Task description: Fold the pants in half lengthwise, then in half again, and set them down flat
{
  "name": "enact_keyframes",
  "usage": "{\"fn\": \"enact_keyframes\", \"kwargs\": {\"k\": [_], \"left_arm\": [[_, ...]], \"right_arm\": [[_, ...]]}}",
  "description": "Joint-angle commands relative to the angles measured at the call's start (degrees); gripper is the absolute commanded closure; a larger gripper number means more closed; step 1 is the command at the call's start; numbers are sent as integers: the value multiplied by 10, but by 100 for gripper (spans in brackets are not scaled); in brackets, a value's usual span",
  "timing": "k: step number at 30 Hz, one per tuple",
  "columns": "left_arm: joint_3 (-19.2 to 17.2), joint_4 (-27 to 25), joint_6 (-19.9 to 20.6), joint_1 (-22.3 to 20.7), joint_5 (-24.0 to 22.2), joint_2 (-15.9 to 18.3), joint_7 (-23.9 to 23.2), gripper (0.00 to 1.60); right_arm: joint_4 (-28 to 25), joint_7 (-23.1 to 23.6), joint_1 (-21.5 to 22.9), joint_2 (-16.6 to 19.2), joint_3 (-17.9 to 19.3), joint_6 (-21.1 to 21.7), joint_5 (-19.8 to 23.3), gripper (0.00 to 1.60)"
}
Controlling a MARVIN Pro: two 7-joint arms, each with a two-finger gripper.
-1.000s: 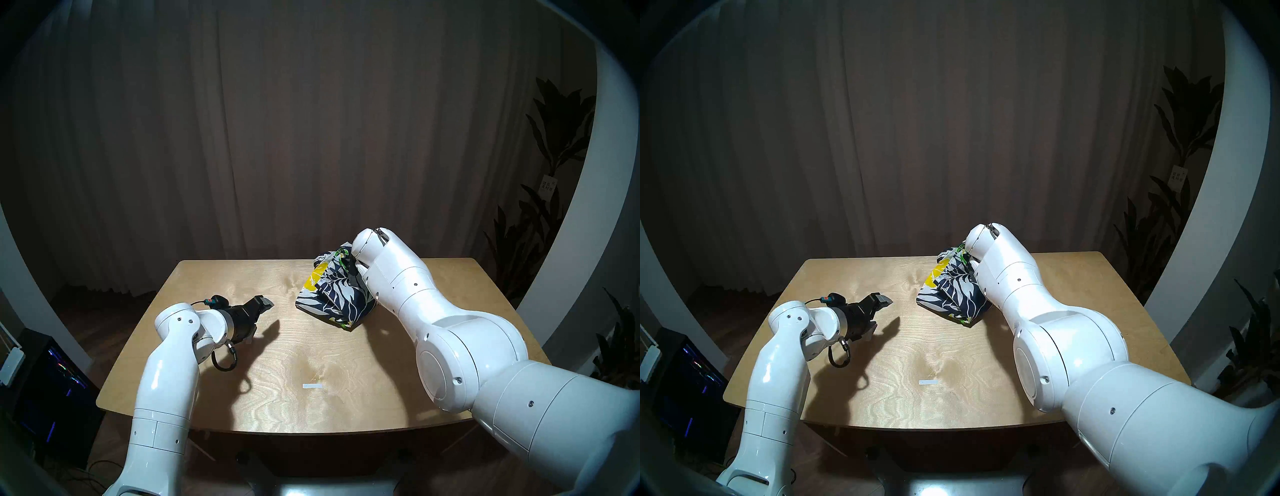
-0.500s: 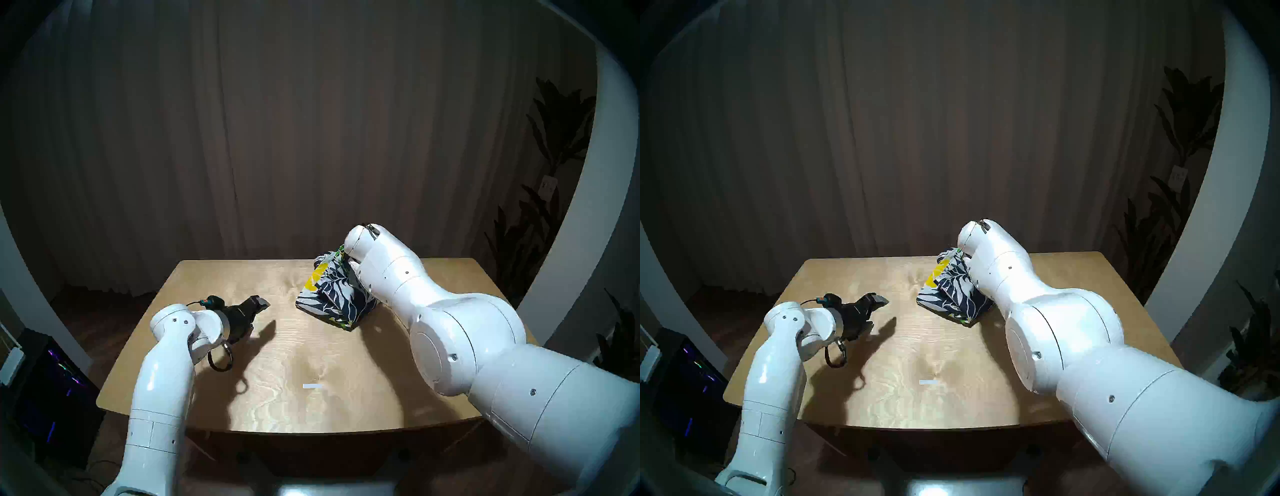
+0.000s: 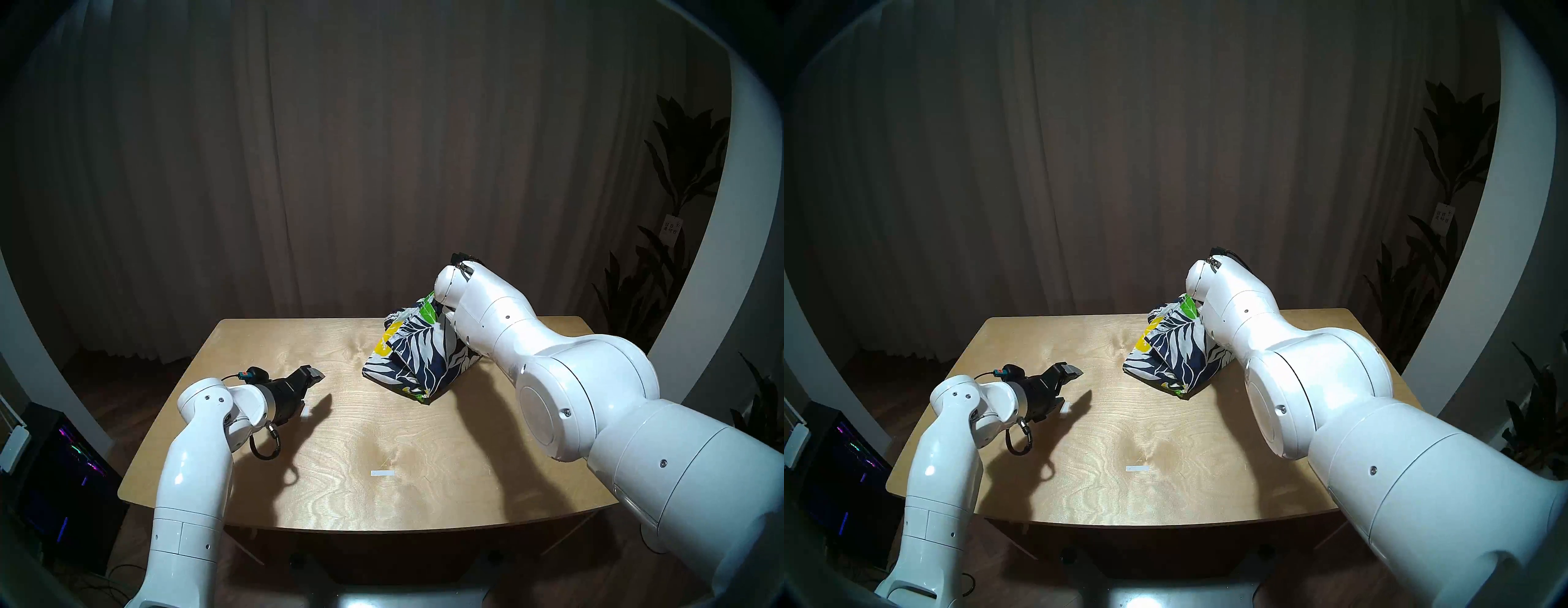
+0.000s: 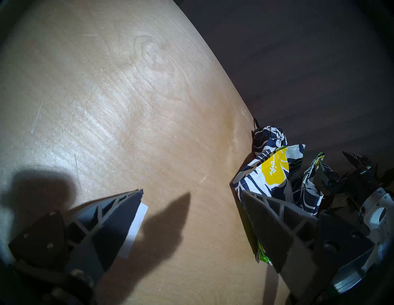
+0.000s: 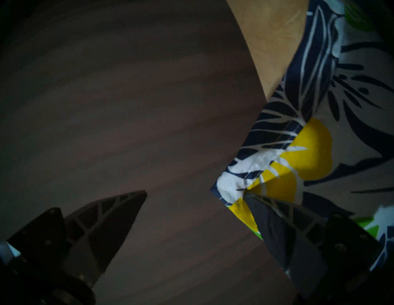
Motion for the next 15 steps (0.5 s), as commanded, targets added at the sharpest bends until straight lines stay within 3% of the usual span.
{"fn": "enact_keyframes", "kwargs": {"k": [1,15], "left_arm": [[1,-13,-5,0,1,-1,-8,4],[-4,-19,-16,12,-1,-1,-8,7]], "right_arm": [[-1,25,45,-3,-24,26,-23,0],[53,-5,59,-40,-79,27,-64,0]]}}
